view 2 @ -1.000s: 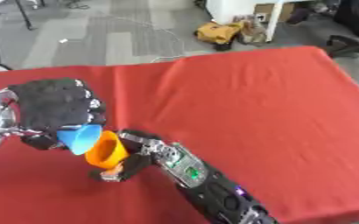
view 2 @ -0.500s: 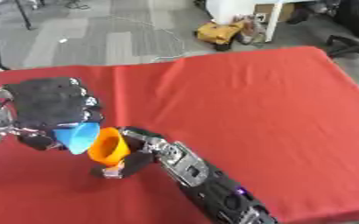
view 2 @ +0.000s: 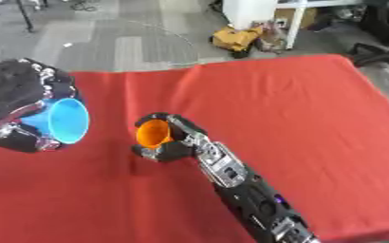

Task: Pour the contents of one cup into another cup.

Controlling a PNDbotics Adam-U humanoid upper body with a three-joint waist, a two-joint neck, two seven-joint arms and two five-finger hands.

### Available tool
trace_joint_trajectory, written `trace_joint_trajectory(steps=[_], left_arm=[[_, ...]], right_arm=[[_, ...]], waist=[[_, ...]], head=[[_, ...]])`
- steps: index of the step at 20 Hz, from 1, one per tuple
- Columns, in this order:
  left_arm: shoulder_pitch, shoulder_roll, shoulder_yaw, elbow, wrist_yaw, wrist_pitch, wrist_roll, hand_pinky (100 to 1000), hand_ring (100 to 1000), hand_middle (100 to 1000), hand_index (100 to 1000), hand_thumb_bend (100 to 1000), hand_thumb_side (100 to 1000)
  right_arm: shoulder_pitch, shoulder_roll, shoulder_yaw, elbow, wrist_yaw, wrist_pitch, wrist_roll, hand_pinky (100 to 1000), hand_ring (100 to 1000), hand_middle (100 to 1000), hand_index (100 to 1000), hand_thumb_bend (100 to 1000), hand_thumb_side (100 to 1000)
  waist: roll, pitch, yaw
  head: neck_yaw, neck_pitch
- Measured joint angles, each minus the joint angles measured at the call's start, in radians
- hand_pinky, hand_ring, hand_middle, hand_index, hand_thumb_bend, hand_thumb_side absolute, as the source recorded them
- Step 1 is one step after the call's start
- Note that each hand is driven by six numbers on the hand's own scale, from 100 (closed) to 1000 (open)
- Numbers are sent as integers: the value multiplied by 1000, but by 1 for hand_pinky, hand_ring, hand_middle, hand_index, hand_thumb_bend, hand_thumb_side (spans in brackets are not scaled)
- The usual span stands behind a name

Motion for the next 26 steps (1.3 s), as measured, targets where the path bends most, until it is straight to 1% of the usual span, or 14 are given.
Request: trace_joint_trajectory(steps=[1,2,3,4,5,7,11,13,15,17,22,23,26], left_arm=[[19,-7,22,-7,17,16,16,381,314,362,618,654,100],[35,-14,47,-12,33,33,33,375,310,360,615,652,100],[47,-20,73,-17,49,50,49,374,310,360,615,651,100],[58,-23,96,-19,67,68,67,366,305,357,611,648,100],[68,-27,116,-20,85,86,85,362,302,356,609,648,100],[91,-33,146,-17,122,124,122,350,295,351,603,642,100],[124,-49,174,14,192,193,191,341,290,353,601,641,100],[135,-56,178,41,227,214,225,340,290,354,601,636,100],[144,-58,180,75,262,219,259,340,290,354,600,631,100],[151,-61,180,114,296,210,293,338,290,355,600,629,100],[162,-64,179,215,379,171,376,337,290,355,599,631,100],[163,-64,177,231,396,163,392,340,296,360,597,634,100],[163,-83,177,289,444,148,420,346,302,365,598,629,100]], right_arm=[[2,-10,-21,9,9,-3,-16,870,797,659,784,413,100],[2,-19,-41,17,18,-6,-33,883,808,684,802,435,100],[3,-28,-60,25,28,-9,-50,884,809,688,804,437,100],[5,-36,-75,29,38,-12,-67,894,817,719,822,460,100],[9,-44,-88,33,46,-15,-85,897,818,728,827,471,100],[14,-59,-110,34,53,-20,-123,901,819,737,835,488,100],[29,-83,-137,20,45,-24,-193,873,794,710,826,494,100],[37,-90,-141,2,31,-24,-227,863,782,700,821,495,100],[42,-91,-140,-18,18,-22,-262,860,780,697,818,493,100],[46,-91,-133,-36,12,-19,-296,856,777,695,815,489,100],[53,-92,-129,-77,4,-12,-350,856,776,694,814,480,100],[53,-92,-129,-84,3,-10,-356,857,777,697,811,456,100],[53,-94,-148,-121,-18,-17,-384,860,779,699,811,456,100]], waist=[[-1,-1,0],[-1,-1,0],[-1,-1,-1],[-1,-1,-2],[-1,-1,-4],[-4,-1,-6],[-13,-1,-15],[-16,-1,-17],[-19,-1,-18],[-21,-1,-19],[-24,-1,-21],[-25,-1,-22],[-31,-1,-30]], head=[[0,0],[0,0],[0,0],[0,0],[0,0],[2,0],[6,0],[8,0],[9,0],[10,0],[13,0],[13,0],[19,0]])
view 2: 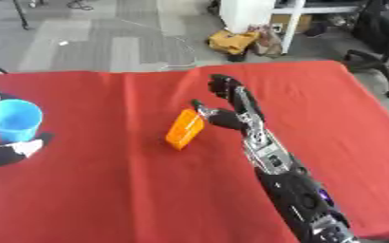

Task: Pour the contents of one cup into another cup.

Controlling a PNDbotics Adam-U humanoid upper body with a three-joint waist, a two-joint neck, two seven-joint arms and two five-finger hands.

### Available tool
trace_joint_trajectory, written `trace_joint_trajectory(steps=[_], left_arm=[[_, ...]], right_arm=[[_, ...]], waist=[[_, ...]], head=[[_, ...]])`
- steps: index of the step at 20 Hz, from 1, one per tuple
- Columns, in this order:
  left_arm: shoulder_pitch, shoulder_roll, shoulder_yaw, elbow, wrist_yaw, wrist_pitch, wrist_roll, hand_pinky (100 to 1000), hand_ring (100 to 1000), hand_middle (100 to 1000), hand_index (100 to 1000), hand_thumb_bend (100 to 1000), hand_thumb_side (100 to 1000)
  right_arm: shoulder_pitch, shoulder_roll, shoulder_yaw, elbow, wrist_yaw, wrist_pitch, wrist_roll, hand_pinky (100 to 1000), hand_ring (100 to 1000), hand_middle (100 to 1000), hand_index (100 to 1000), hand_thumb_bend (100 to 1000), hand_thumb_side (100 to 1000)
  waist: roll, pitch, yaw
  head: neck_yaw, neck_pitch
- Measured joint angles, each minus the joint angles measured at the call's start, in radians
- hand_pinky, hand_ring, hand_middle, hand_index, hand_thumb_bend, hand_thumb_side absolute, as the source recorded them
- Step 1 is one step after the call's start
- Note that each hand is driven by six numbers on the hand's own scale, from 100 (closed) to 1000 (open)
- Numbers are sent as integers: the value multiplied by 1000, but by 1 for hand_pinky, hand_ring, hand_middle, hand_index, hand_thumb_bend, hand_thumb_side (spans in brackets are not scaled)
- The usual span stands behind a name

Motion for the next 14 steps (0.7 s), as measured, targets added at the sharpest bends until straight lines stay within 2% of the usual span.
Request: trace_joint_trajectory(steps=[3,5,7,8,9,10,11,14], left_arm=[[-7,-16,0,67,48,-25,9,371,339,399,604,621,100],[-22,-34,2,111,82,-36,1,383,358,418,613,615,100],[-44,-62,5,158,113,-49,-15,389,376,435,620,719,100],[-56,-72,6,183,129,-58,-22,390,378,437,621,739,100],[-70,-79,7,207,145,-69,-27,406,416,468,639,951,100],[-81,-86,7,229,161,-82,-29,416,433,485,653,1000,100],[-90,-89,7,248,192,-98,-30,450,479,537,685,1000,101],[-98,-80,-4,268,345,-139,-49,522,579,658,754,1000,200]], right_arm=[[0,-3,-15,-41,-16,4,-33,879,789,705,812,456,100],[-5,-3,-34,-74,-16,-4,-56,884,791,703,811,456,100],[-9,-3,-49,-116,-13,-24,-78,886,791,702,813,457,100],[-8,-3,-52,-139,-11,-34,-88,886,791,700,813,538,143],[-6,-2,-54,-164,-10,-42,-95,887,790,699,813,458,100],[0,-2,-56,-190,-10,-47,-100,887,788,697,812,459,100],[6,0,-56,-219,-10,-47,-103,887,786,694,811,459,100],[25,7,-58,-304,-10,-22,-112,883,777,687,809,460,100]], waist=[[-4,0,-2],[-12,0,-19],[-17,0,-24],[-18,0,-27],[-18,0,-30],[-18,0,-33],[-18,0,-35],[-18,1,-36]], head=[[4,0],[9,0],[13,0],[14,0],[16,0],[18,0],[20,0],[22,-1]])
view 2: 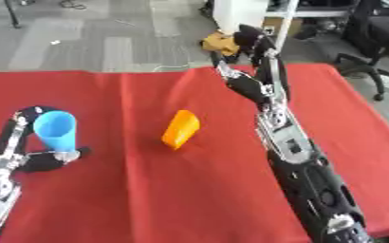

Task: Pour the contents of one cup into another cup.

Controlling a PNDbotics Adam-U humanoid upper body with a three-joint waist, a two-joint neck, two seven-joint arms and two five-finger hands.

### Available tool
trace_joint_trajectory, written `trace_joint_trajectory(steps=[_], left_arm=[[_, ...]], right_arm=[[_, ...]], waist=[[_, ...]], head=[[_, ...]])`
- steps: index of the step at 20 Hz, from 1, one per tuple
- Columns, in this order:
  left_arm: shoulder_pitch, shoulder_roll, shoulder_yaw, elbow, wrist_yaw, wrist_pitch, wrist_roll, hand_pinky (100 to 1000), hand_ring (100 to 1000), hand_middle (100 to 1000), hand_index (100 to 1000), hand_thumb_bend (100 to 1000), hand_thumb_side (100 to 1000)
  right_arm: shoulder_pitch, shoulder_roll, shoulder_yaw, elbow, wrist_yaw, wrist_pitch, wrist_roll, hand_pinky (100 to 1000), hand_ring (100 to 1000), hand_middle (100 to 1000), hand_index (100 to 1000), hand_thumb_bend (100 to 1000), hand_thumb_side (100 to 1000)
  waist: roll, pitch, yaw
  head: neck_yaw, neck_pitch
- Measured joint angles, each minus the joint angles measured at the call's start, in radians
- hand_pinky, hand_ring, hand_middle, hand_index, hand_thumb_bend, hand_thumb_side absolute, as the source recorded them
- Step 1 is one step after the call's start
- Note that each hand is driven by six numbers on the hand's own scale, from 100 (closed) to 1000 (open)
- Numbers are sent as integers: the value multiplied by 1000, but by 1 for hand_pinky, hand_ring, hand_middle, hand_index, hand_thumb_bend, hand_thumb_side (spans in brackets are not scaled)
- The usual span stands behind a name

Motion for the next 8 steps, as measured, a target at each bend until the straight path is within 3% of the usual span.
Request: trace_joint_trajectory(steps=[4,6,8], left_arm=[[12,32,-8,-43,134,-24,-25,541,599,683,769,1000,191],[31,51,-8,-94,172,-26,-26,543,592,674,761,1000,128],[54,75,-2,-168,200,-21,-24,539,584,669,756,1000,145]], right_arm=[[14,2,-7,-62,-2,35,-8,876,771,683,809,461,100],[20,3,-9,-73,-3,45,-8,856,766,681,809,462,100],[24,5,-10,-77,-8,51,-5,820,757,679,808,463,100]], waist=[[4,2,1],[6,2,4],[7,2,10]], head=[[0,-2],[0,-5],[0,-7]])
